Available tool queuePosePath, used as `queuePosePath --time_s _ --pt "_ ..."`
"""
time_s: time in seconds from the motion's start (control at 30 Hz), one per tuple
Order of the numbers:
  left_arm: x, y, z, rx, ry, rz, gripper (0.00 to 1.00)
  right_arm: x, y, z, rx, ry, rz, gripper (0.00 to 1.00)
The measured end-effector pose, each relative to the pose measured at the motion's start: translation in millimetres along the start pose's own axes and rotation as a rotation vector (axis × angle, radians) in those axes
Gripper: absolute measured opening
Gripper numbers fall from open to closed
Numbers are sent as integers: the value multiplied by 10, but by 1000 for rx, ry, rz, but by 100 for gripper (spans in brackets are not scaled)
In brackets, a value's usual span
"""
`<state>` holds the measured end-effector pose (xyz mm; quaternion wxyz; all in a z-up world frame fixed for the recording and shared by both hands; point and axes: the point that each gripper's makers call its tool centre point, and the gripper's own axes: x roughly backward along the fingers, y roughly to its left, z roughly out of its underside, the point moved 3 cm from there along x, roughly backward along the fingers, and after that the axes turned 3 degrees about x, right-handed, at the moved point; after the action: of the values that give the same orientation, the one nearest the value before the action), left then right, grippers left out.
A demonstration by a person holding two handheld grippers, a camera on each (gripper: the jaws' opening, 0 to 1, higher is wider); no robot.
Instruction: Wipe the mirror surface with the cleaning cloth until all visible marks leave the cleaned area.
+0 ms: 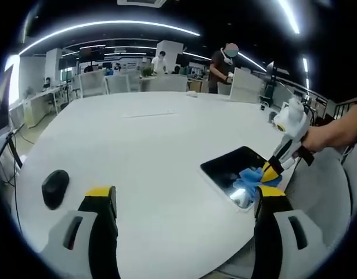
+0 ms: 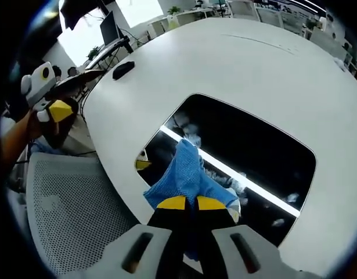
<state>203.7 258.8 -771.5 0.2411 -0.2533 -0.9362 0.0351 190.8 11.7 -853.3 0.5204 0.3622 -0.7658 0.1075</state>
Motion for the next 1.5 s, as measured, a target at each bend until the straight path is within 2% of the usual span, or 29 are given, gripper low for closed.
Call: queuePosePath --time_s 0.5,0.73,1.03,1.27,1.5 --pt "-8 -4 -57 -17 -10 6 99 1 -41 -6 -3 -3 11 0" --pt "-6 -25 -72 -11 -19 17 99 -17 -85 -64 -8 -9 21 0" --pt "8 -33 -167 0 -57 20 99 -44 -158 -147 -17 -14 25 0" --pt "16 -70 -237 9 -66 15 99 -71 -209 -227 -17 -20 31 0" --pt "1 -29 -165 19 -38 10 99 -88 -254 -280 -21 -21 30 0"
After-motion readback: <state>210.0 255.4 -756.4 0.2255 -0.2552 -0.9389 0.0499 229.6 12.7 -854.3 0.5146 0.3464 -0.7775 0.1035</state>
